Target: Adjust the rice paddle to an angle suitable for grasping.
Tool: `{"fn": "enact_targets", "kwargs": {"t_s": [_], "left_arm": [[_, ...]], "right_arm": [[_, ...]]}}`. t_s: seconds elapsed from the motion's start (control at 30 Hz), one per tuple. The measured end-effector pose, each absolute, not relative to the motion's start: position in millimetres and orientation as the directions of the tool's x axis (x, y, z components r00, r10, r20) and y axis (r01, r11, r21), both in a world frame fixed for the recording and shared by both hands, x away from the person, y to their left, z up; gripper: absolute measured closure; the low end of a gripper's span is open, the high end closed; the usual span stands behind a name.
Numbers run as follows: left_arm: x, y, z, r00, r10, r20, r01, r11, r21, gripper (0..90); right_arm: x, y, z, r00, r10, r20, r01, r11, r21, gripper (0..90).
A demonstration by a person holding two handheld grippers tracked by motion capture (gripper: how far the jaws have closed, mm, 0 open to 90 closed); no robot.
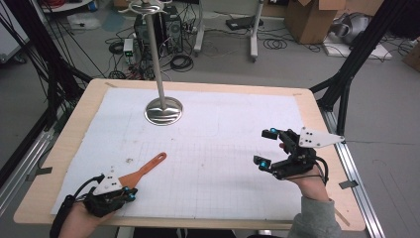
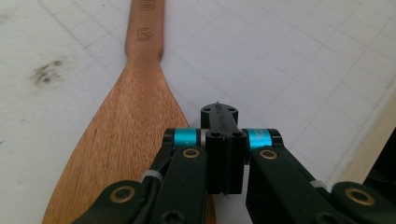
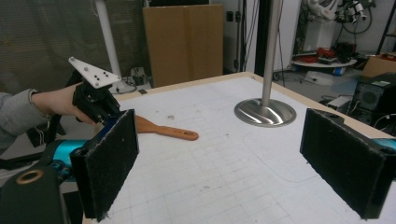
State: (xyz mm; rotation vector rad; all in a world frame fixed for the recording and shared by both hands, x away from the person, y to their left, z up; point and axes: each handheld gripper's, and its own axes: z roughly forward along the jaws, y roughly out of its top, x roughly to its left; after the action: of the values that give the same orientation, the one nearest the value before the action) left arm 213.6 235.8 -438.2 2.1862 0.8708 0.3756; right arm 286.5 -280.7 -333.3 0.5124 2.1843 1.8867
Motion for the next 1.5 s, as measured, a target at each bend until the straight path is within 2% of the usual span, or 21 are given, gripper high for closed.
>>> {"fn": "enact_targets", "kwargs": {"t_s": [0.4,0.83,0.93,1.0,1.1,1.17,1.23,1.37,1.4,1.43,1.47,1.5], "left_arm": [[211,266,-440,0.66,0.751,-0.009,0.5,-0.431,0.751,89.5],[222,274,-424,0.735,0.678,-0.008,0.421,-0.448,0.789,86.9],[227,270,-420,0.74,0.672,0.008,0.402,-0.451,0.797,78.7],[232,268,-417,0.754,0.657,0.013,0.395,-0.468,0.791,68.8],[239,262,-411,0.771,0.635,0.037,0.382,-0.509,0.771,65.0],[244,259,-408,0.783,0.621,0.038,0.381,-0.527,0.76,58.0],[248,257,-405,0.796,0.604,0.041,0.375,-0.545,0.75,55.4],[256,253,-401,0.815,0.579,0.029,0.372,-0.561,0.739,45.1],[258,253,-402,0.819,0.573,0.024,0.371,-0.56,0.741,37.1],[261,252,-401,0.819,0.573,0.018,0.379,-0.564,0.734,37.1],[264,252,-401,0.819,0.574,-0.004,0.396,-0.561,0.727,31.6],[266,251,-402,0.824,0.566,-0.013,0.398,-0.563,0.725,31.6]], "right_arm": [[294,-267,-335,-0.927,0.37,0.069,0.13,0.144,0.981,10.3],[287,-275,-335,-0.921,0.385,0.069,0.13,0.135,0.982,10.3],[283,-277,-336,-0.917,0.392,0.067,0.134,0.145,0.98,10.3],[279,-280,-337,-0.913,0.402,0.068,0.139,0.151,0.979,10.3],[277,-283,-337,-0.909,0.409,0.072,0.145,0.15,0.978,10.3],[274,-287,-337,-0.907,0.417,0.062,0.137,0.152,0.979,10.3],[273,-288,-338,-0.906,0.419,0.065,0.14,0.151,0.979,10.3],[270,-293,-339,-0.902,0.427,0.065,0.143,0.153,0.978,10.3],[269,-295,-339,-0.901,0.428,0.071,0.151,0.156,0.976,10.3],[269,-295,-339,-0.901,0.428,0.071,0.151,0.156,0.976,10.3],[268,-296,-339,-0.9,0.431,0.063,0.143,0.156,0.977,10.3],[268,-296,-339,-0.9,0.431,0.063,0.143,0.156,0.977,10.3]]}}
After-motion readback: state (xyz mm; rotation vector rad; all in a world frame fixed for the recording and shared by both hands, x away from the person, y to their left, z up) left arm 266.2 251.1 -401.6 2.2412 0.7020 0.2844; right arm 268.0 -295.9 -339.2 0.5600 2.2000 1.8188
